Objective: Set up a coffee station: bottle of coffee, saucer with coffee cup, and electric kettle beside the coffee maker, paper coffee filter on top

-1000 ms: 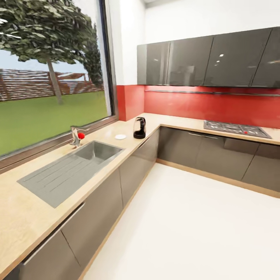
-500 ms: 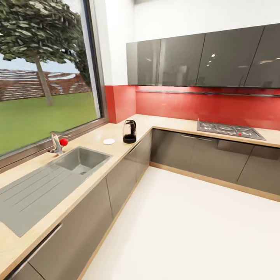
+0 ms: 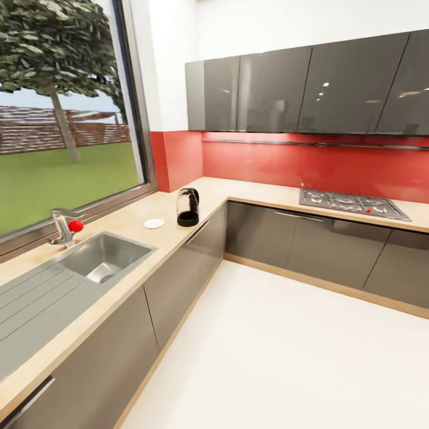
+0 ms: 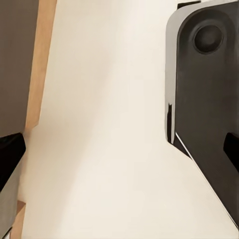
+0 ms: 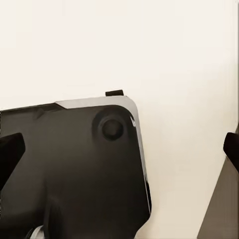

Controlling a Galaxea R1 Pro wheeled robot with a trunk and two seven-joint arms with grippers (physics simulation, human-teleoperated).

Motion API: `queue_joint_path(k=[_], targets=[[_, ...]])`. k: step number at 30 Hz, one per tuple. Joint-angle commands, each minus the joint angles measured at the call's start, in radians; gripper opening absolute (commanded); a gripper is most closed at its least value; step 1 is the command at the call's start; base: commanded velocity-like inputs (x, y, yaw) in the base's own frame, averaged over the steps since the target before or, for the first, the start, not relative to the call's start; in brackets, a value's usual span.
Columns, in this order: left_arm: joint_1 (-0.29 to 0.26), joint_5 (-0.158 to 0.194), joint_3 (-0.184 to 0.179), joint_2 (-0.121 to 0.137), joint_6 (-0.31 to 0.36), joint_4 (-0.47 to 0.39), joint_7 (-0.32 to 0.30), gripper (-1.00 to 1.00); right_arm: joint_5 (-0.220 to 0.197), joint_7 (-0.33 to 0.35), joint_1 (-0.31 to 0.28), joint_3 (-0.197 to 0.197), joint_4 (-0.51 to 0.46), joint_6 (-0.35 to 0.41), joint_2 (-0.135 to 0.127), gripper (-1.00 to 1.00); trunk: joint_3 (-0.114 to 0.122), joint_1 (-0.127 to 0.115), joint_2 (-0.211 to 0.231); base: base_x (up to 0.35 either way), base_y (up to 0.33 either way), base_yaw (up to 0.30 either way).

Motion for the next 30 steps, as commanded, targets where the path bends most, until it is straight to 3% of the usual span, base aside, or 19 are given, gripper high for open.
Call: queue_joint_path(k=[1, 30], targets=[[0.000, 0.010, -0.009, 0.000, -0.003, 0.000, 0.002, 1.00, -0.010, 0.002, -0.001, 0.000, 0.001, -0.004, 0.000, 1.00, -0.002, 0.001, -0.002, 0.289, -0.194, 0.000], [-0.002, 0.010, -0.007, 0.000, -0.023, -0.001, 0.004, 1.00, -0.012, -0.001, -0.001, -0.002, 0.001, -0.004, -0.001, 1.00, -0.002, 0.001, -0.002, 0.303, -0.153, 0.000]])
